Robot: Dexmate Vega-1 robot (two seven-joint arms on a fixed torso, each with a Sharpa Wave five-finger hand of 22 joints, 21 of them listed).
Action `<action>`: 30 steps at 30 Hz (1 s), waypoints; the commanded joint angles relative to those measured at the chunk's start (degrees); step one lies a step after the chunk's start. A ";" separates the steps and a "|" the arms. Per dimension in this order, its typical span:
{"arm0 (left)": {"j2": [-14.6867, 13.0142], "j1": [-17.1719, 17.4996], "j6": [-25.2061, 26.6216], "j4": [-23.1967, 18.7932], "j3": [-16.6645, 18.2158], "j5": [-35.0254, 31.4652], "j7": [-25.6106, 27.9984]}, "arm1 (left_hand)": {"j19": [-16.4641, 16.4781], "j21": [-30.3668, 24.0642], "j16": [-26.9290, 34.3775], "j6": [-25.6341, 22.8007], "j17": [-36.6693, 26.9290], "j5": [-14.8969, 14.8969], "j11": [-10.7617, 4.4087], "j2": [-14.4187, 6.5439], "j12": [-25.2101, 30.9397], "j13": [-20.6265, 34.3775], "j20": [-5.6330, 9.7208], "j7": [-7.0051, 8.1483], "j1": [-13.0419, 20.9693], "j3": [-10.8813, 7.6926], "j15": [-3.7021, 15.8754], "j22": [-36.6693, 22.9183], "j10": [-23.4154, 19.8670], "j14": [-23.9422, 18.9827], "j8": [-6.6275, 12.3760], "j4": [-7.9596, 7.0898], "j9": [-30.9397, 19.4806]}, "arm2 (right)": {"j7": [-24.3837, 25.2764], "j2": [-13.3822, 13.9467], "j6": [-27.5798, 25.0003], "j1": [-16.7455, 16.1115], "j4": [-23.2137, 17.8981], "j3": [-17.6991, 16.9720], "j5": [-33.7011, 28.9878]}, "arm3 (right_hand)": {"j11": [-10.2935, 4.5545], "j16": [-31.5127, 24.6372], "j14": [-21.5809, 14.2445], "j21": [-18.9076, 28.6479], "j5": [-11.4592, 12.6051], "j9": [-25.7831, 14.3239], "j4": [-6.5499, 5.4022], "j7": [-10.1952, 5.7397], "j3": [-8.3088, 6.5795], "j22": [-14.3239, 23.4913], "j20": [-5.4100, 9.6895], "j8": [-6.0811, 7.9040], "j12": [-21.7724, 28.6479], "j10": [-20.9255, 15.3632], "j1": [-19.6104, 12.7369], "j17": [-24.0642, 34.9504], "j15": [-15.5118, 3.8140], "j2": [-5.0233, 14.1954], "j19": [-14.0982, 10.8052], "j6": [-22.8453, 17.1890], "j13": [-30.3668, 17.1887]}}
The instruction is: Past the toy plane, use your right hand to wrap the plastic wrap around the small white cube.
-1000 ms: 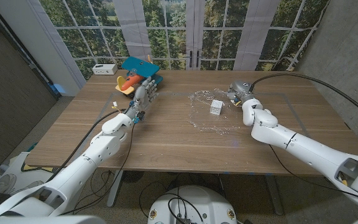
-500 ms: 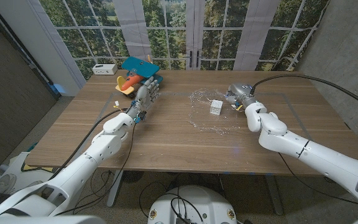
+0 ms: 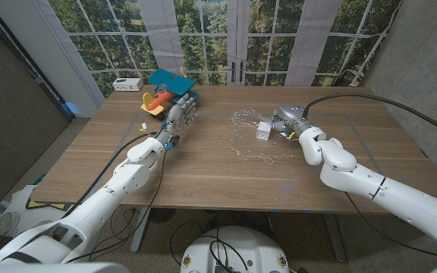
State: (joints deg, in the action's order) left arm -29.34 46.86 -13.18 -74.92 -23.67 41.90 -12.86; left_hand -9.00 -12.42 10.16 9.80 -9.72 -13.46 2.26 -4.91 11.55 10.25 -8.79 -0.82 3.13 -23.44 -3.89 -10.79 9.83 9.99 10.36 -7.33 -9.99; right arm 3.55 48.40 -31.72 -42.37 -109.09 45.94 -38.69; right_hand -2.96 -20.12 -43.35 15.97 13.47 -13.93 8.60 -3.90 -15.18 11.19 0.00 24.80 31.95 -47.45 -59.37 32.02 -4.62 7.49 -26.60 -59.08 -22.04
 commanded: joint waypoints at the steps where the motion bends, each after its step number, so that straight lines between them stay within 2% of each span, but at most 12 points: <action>1: 0.49 -0.60 0.37 0.89 -0.35 -0.01 -0.65 | -0.05 0.21 0.07 6.72 -0.15 -0.15 0.12 -0.87 -0.25 0.18 -0.26 0.37 0.28 0.24 0.01 -0.23 10.01 10.40 0.18 -0.04 -0.10 | 3.45 0.62 3.24 -5.70 -3.82 -5.95 0.58 | 0.29 0.12 0.29 0.31 -0.36 -0.04 0.17 0.56 0.05 0.19 -0.08 0.12 -0.35 0.42 -1.10 0.40 -7.69 0.08 -0.13 -0.42 0.14; 5: 0.61 -0.69 0.34 1.03 -0.34 -0.02 -0.64 | -0.04 0.21 0.07 6.74 -0.15 -0.16 0.14 -0.89 -0.24 0.18 -0.26 0.38 0.29 0.24 -0.03 -0.23 10.02 10.42 0.17 -0.04 -0.10 | 0.91 1.26 3.73 -5.60 -4.93 -6.21 0.68 | 0.14 0.32 0.51 0.43 -0.40 0.06 0.21 0.64 0.07 0.19 -0.04 0.14 -0.50 0.43 -1.28 0.38 -7.65 -0.01 -0.36 -0.60 0.35; 9: 0.52 -0.71 0.37 0.88 -0.34 -0.11 -0.60 | -0.02 0.20 0.06 6.76 -0.14 -0.16 0.18 -0.91 -0.24 0.18 -0.27 0.39 0.30 0.24 -0.02 -0.23 10.03 10.44 0.16 -0.03 -0.10 | -3.90 1.87 4.47 -4.41 -5.42 -5.55 0.62 | 0.02 0.78 0.97 0.48 -0.42 0.22 0.24 0.67 0.06 0.19 -0.15 0.19 -1.34 1.87 -1.49 0.22 -7.59 -0.16 -0.41 -0.91 0.68; 11: 0.55 -0.67 0.35 0.85 -0.27 -0.03 -0.56 | -0.01 0.19 0.07 6.75 -0.14 -0.16 0.22 -0.92 -0.22 0.18 -0.33 0.41 0.31 0.24 -0.03 -0.23 9.99 10.42 0.16 -0.03 -0.10 | -7.81 2.12 4.55 -2.89 -5.44 -3.79 -1.31 | -1.01 1.58 1.82 0.51 -0.43 0.51 0.02 0.68 0.11 0.19 -0.23 0.10 -3.11 4.58 -1.54 -0.16 -7.33 -0.30 -0.31 -1.02 1.37; 12: 0.55 -0.67 0.35 0.85 -0.27 -0.03 -0.56 | 0.01 0.19 0.07 6.76 -0.14 -0.16 0.20 -0.93 -0.23 0.18 -0.32 0.39 0.32 0.24 -0.02 -0.23 10.00 10.42 0.16 -0.03 -0.10 | -8.07 2.06 4.52 -2.93 -5.46 -3.85 -1.51 | -1.34 1.91 2.13 0.54 -0.43 0.59 -0.03 0.74 0.10 0.18 -0.35 0.11 -3.63 5.35 -1.55 -0.40 -7.31 -0.34 -0.35 -1.10 1.54; 13: 0.65 -0.61 0.28 0.96 -0.18 0.33 -0.94 | 0.03 0.18 0.08 6.74 -0.14 -0.16 0.24 -0.93 -0.21 0.18 -0.27 0.39 0.32 0.24 -0.05 -0.23 9.96 10.40 0.16 -0.03 -0.10 | -10.57 2.09 4.58 -1.93 -5.30 -2.58 -2.97 | -1.30 2.01 2.21 0.54 -0.42 0.61 -0.01 0.71 0.08 0.18 -0.31 0.08 -3.79 5.59 -1.59 -0.49 -7.34 -0.36 -0.32 -1.04 1.60; 15: 1.01 -0.55 0.58 1.37 0.14 1.71 -2.08 | 0.02 0.18 0.08 6.75 -0.14 -0.16 0.22 -0.94 -0.21 0.18 -0.29 0.45 0.33 0.24 -0.04 -0.23 9.97 10.40 0.16 -0.02 -0.10 | -11.98 1.94 4.77 -1.37 -4.86 -1.51 -5.08 | -1.60 2.43 2.55 0.58 -0.41 0.72 -0.04 0.80 0.09 0.18 -0.38 0.08 -4.72 7.04 -1.65 -0.89 -7.30 -0.45 -0.36 -1.13 1.87; 22: 0.81 0.02 0.38 0.67 0.43 1.74 -1.66 | 0.14 0.13 0.13 6.44 -0.13 -0.15 0.27 -0.91 -0.16 0.18 -0.29 0.43 0.37 0.26 0.00 -0.23 9.83 10.26 0.27 0.01 -0.10 | -16.80 0.97 4.65 -0.20 -4.06 0.14 -9.73 | -1.37 3.45 3.23 0.70 -0.28 1.00 0.04 0.59 -0.24 0.14 -0.83 -0.54 -6.64 9.19 -2.10 -1.92 -7.33 -0.48 -0.54 0.32 2.65; 25: 0.83 0.06 0.33 0.56 0.49 1.87 -1.79 | 0.20 0.11 0.13 6.35 -0.13 -0.15 0.26 -0.90 -0.15 0.17 -0.36 0.39 0.39 0.27 0.03 -0.23 9.80 10.22 0.29 0.03 -0.11 | -20.04 0.45 4.31 0.55 -3.72 0.81 -11.53 | -1.17 4.14 4.05 0.68 -0.28 1.15 -0.10 -0.13 -0.33 0.11 -1.05 -1.57 -7.79 10.38 -1.99 -2.41 -7.01 -0.58 -0.43 2.81 3.12; 28: 0.82 0.14 0.34 0.40 0.52 1.93 -1.79 | 0.27 0.09 0.13 6.33 -0.13 -0.15 0.18 -0.90 -0.13 0.17 -0.29 0.38 0.40 0.28 0.00 -0.23 9.76 10.20 0.29 0.04 -0.11 | -23.98 -0.40 3.58 1.23 -3.34 0.65 -10.96 | -0.60 5.63 5.78 0.20 -0.12 1.71 -1.13 -0.88 1.28 0.01 -2.35 -4.24 -10.73 13.24 1.02 -3.75 -5.98 -3.14 0.65 8.44 4.35; 29: 0.78 0.17 0.30 0.35 0.49 1.80 -1.66 | 0.24 0.10 0.14 6.34 -0.13 -0.14 0.19 -0.89 -0.16 0.17 -0.28 0.39 0.41 0.28 0.03 -0.23 9.83 10.19 0.28 0.05 -0.11 | -25.65 -0.66 3.03 1.66 -3.20 0.89 -11.32 | 0.02 6.78 7.93 -0.25 0.34 2.14 -1.85 -1.43 2.32 -0.03 -3.30 -6.18 -12.40 15.18 3.23 -4.38 -5.21 -4.53 1.59 11.94 4.91; 30: 0.77 0.19 0.29 0.33 0.49 1.79 -1.66 | 0.25 0.10 0.15 6.31 -0.13 -0.14 0.21 -0.89 -0.14 0.17 -0.28 0.39 0.41 0.28 0.02 -0.22 9.79 10.16 0.29 0.05 -0.11 | -26.56 -0.93 2.69 1.85 -3.01 0.91 -11.34 | 0.01 7.14 8.73 -0.46 0.57 2.26 -2.17 -1.41 2.59 -0.04 -3.55 -6.87 -12.96 15.77 4.00 -4.58 -5.20 -4.72 2.02 13.17 5.11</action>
State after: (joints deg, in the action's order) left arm -28.56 46.65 -12.80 -74.03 -23.43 43.39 -14.46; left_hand -9.00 -12.42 10.16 9.80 -9.72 -13.46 2.26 -4.92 11.55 10.25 -8.79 -0.82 3.13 -23.44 -3.89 -10.79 9.83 9.99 10.36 -7.34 -9.99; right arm -11.96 49.23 -27.43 -42.92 -113.20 45.16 -46.81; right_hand -3.42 -14.14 -36.67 16.09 13.33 -12.23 7.23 -4.76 -13.82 11.20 -2.25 20.19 20.95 -33.75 -58.42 28.16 -3.54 4.59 -25.41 -50.04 -17.56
